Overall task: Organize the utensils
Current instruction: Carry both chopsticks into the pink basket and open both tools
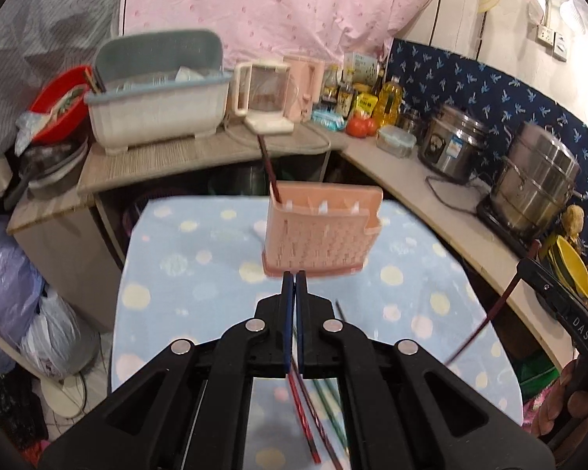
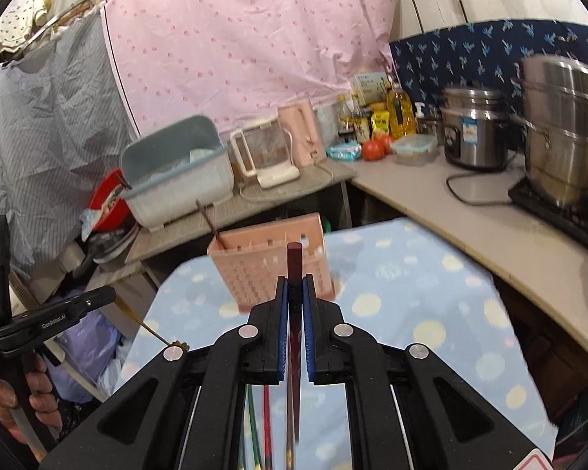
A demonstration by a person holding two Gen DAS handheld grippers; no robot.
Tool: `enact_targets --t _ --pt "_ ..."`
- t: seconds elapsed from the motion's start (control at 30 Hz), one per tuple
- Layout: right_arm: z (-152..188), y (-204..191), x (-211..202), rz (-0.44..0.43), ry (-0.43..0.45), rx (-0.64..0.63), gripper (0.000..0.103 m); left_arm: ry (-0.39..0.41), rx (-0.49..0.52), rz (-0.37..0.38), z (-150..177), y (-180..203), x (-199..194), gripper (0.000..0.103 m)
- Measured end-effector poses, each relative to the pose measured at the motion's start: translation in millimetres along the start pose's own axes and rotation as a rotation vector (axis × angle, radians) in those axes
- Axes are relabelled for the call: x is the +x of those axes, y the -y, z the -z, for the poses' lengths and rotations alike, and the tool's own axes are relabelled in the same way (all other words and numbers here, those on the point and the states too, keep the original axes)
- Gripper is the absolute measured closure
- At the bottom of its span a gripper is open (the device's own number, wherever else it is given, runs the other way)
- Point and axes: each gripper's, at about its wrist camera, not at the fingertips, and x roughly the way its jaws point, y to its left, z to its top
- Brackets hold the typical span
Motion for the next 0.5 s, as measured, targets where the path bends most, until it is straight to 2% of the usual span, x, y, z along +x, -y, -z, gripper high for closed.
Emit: enact_targets --t 0.33,0.5 --pt "-106.0 -10.7 48.1 0.009 0.160 -0.011 0.096 0.157 0.047 -0.028 -104.0 10.1 21.1 0.102" --pt "-140.7 -14.8 91.2 0.028 0.188 -0.010 0.096 0.173 0.055 -0.032 -134.2 10.8 54.3 0.102"
